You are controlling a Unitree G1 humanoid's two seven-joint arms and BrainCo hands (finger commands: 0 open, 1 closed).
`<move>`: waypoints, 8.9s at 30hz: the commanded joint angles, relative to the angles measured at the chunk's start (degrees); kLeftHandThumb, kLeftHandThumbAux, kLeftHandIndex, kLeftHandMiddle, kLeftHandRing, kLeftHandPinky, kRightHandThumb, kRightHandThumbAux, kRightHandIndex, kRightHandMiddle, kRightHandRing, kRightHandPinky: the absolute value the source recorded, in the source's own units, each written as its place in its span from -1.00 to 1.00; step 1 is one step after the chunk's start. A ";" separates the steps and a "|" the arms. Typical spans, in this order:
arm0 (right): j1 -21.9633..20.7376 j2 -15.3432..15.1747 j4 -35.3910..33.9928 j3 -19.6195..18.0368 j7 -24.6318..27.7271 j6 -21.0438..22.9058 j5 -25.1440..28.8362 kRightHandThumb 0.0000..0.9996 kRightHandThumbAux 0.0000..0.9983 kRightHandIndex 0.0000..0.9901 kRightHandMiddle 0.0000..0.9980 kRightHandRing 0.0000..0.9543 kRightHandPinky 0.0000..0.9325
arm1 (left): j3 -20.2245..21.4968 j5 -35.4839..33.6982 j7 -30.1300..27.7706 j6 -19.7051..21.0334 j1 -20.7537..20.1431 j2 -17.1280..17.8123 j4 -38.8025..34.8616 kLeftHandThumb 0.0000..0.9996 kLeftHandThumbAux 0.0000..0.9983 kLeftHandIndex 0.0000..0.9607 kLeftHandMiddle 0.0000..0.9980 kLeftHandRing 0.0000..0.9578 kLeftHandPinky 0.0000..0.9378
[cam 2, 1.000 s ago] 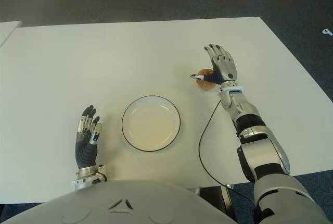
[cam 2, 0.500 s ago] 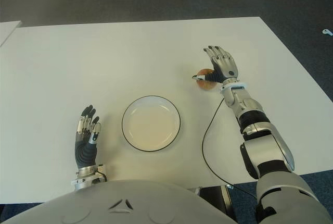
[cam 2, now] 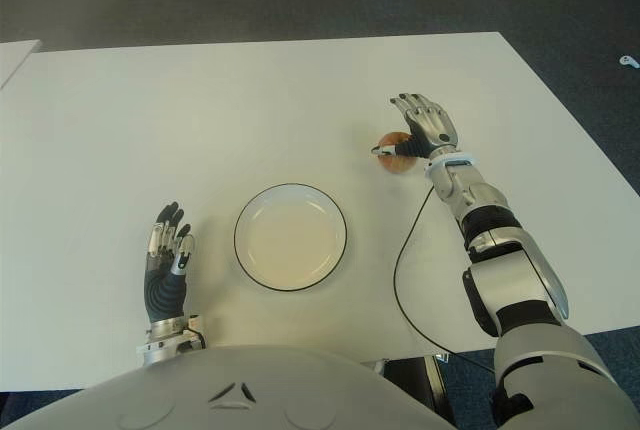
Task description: Put the apples into the plate.
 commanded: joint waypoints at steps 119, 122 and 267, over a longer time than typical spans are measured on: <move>1.85 7.20 15.34 10.31 2.41 3.28 4.18 -0.38 -0.13 -1.00 -1.00 -1.00 -0.98 | -1.76 -0.35 -0.76 -0.47 3.50 0.38 2.84 -0.87 -0.06 -1.00 -1.00 -1.00 -1.00; 1.62 6.91 15.51 10.76 2.85 3.49 3.84 -0.36 -0.12 -1.00 -1.00 -1.00 -0.97 | -1.43 0.31 -0.30 -1.34 3.33 0.36 3.27 -0.88 -0.07 -1.00 -1.00 -1.00 -1.00; -6.00 2.12 1.99 3.96 1.18 -7.29 8.69 0.91 0.32 -0.21 0.00 0.10 0.72 | -2.68 -0.89 0.53 4.92 5.02 -0.15 -1.93 -0.84 -0.03 -1.00 -1.00 -1.00 -1.00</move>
